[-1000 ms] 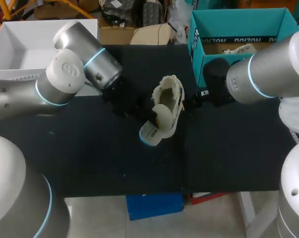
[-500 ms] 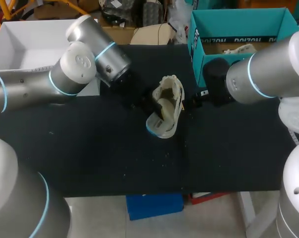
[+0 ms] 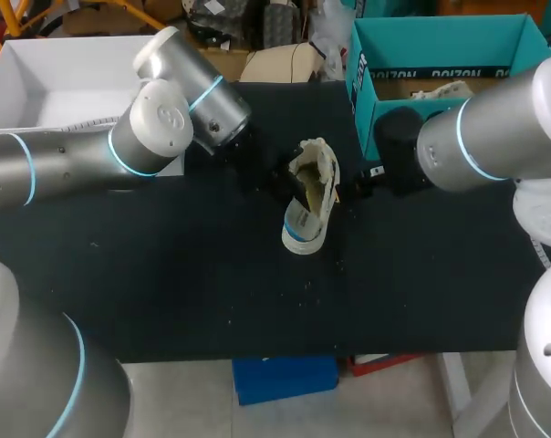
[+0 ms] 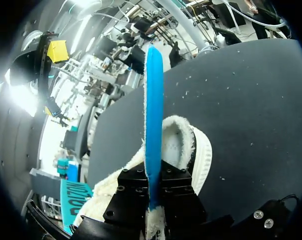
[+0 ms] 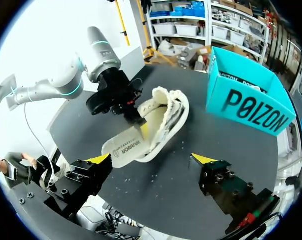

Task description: Take the shoe out of the shoebox, open the shoe tongue, remove and reinsert the insole, then place the shoe into the shoebox

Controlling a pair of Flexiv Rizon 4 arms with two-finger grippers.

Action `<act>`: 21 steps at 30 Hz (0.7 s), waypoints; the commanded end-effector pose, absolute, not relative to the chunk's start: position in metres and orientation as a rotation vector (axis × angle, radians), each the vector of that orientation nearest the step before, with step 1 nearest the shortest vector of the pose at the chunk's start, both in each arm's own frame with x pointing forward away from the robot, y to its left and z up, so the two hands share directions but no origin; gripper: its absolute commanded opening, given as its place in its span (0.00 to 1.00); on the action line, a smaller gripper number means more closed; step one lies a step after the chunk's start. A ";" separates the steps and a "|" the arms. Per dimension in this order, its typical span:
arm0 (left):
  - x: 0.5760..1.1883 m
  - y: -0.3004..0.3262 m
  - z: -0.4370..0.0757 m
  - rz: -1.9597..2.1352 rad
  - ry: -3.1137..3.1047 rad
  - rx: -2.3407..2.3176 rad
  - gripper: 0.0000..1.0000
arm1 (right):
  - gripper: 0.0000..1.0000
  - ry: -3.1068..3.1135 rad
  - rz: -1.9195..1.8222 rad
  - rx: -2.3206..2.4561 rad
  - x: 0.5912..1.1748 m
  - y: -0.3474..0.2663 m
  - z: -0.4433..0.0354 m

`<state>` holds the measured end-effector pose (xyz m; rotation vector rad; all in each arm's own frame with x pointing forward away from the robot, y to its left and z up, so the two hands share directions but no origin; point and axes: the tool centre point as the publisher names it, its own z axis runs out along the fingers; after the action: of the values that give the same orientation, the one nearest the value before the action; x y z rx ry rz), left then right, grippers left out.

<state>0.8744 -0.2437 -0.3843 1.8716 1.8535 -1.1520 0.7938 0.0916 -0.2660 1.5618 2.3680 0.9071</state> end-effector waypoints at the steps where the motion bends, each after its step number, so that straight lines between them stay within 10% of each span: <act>1: 0.869 -0.241 -0.385 -1.100 1.877 1.831 0.02 | 1.00 2.367 0.902 1.562 0.794 0.093 -0.266; 6: 0.858 -0.236 -0.369 -1.107 1.873 1.820 0.72 | 1.00 2.367 0.902 1.562 0.794 0.093 -0.266; 21: 0.819 -0.221 -0.345 -1.126 1.864 1.853 0.18 | 1.00 2.367 0.902 1.562 0.794 0.093 -0.266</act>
<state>0.8256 -0.2229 -0.3480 1.8669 1.8533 -1.1617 0.7940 0.0918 -0.2660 1.5623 2.3683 0.9059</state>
